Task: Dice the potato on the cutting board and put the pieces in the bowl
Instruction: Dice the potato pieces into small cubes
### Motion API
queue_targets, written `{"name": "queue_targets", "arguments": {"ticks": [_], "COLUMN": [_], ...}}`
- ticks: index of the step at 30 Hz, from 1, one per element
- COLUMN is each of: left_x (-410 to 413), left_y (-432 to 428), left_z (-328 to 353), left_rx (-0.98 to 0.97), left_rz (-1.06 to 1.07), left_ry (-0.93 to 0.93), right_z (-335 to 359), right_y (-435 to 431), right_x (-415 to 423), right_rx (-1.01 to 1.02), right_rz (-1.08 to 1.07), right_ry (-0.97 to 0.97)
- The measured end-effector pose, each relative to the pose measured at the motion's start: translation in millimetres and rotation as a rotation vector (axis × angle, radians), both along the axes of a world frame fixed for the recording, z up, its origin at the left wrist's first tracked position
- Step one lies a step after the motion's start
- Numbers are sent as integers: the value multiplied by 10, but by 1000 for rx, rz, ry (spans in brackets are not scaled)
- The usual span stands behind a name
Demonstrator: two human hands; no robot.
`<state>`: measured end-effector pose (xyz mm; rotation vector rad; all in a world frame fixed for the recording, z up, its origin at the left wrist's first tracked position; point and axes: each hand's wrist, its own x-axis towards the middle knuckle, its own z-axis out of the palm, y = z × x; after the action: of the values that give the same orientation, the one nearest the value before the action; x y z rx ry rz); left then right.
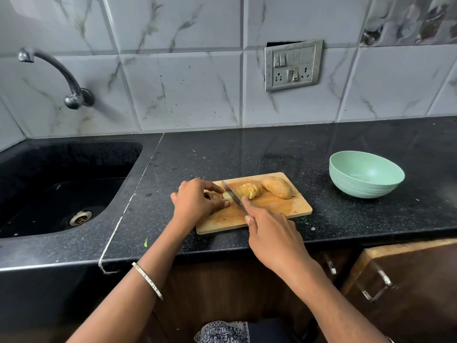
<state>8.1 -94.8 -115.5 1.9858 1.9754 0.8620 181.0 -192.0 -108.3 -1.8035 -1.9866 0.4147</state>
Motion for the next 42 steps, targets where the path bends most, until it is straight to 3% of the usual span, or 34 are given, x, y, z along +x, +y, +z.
{"name": "queue_targets", "arguments": {"ticks": [24,34,42], "left_x": [49,14,-22], "left_y": [30,-53,-66], "left_z": [-66,-107,-77], "left_rx": [62,88,114], "left_rz": [16,3,-16], "left_ry": [-12,-69,-91], "right_z": [46,31,63], "right_y": [126,-30,-71], "right_x": [-122,71,-48], "right_rx": [-79,9,-31], "right_rz": [23,-2,14], "right_ry": [-79,24,-15]}}
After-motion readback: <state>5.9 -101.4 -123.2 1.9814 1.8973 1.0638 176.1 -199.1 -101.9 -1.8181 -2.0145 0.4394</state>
